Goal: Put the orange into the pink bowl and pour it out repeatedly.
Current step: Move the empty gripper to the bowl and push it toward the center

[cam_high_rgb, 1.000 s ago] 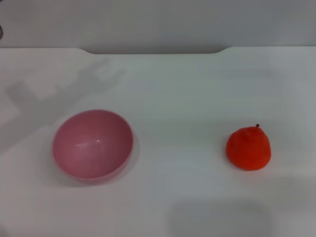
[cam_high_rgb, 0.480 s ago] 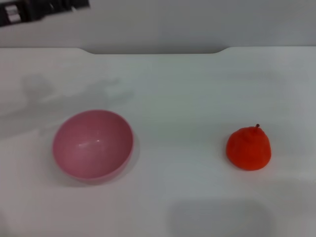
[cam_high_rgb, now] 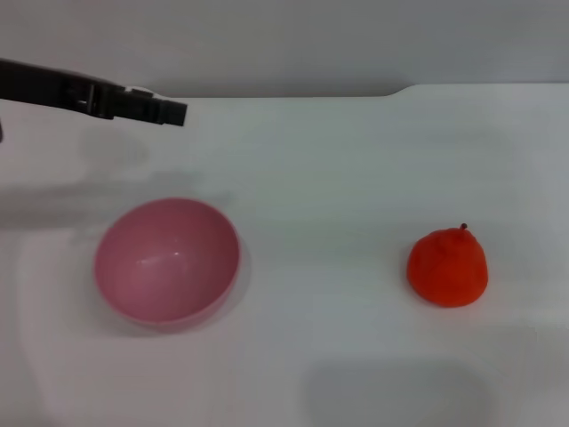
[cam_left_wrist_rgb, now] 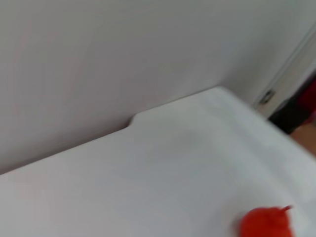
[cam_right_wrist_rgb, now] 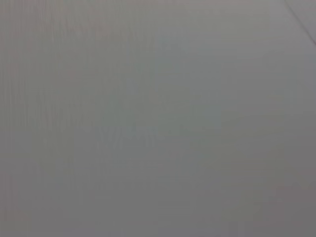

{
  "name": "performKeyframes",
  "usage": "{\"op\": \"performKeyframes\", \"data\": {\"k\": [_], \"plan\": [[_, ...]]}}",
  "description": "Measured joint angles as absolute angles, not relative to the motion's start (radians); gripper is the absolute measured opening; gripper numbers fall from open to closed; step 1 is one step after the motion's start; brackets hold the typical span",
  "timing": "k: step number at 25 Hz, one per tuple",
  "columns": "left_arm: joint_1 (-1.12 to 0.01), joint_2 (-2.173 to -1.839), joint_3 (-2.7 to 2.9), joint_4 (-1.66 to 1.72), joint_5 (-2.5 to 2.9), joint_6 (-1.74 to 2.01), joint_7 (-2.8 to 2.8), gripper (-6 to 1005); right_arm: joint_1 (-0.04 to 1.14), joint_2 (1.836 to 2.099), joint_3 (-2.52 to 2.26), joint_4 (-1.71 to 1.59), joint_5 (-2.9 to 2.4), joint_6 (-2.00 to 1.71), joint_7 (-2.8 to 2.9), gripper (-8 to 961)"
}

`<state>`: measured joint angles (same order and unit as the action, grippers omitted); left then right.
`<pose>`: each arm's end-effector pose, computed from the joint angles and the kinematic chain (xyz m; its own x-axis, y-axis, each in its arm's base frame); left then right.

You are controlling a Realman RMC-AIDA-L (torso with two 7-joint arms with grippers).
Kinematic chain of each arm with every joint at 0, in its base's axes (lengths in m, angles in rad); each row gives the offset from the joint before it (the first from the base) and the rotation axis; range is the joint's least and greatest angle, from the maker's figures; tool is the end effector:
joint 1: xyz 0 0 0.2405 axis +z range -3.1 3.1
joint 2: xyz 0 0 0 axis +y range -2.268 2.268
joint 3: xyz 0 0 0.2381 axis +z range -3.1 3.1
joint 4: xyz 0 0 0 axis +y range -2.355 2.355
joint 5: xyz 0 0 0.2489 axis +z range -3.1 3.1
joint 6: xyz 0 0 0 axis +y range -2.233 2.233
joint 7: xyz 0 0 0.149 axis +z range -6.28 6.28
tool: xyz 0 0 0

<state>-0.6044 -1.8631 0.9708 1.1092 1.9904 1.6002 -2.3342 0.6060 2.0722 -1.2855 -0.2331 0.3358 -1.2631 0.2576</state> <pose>-0.1816 0.4113 0.1211 0.6834 0.6545 0.3236 0.7193 -0.6794 -0.1449 0.2944 0.4195 0.0918 0.4854 0.4816 -0.7297 -0.8556 0.0902 -0.5097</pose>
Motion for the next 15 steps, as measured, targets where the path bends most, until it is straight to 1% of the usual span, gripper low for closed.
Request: {"op": "performKeyframes", "data": {"k": [5,9,11,15], "plan": [[-0.628,-1.882,0.982,1.23,2.188,1.613,-2.444,781,0.603,2.07,-1.282,-0.233,0.336,-1.263,0.258,604],[-0.661,-1.916,0.987,1.248,2.352,1.631,-2.491,781,0.596,2.07,-1.279,-0.233,0.336,-1.263,0.258,604],[-0.682,-1.951,0.987,1.249,2.456,1.643,-2.501,780,0.593,2.069,-1.277,-0.233,0.336,-1.263,0.258,604],[-0.707,-2.001,0.988,1.253,2.585,1.642,-2.506,780,0.591,2.068,-1.276,-0.232,0.336,-1.264,0.258,604]]}}
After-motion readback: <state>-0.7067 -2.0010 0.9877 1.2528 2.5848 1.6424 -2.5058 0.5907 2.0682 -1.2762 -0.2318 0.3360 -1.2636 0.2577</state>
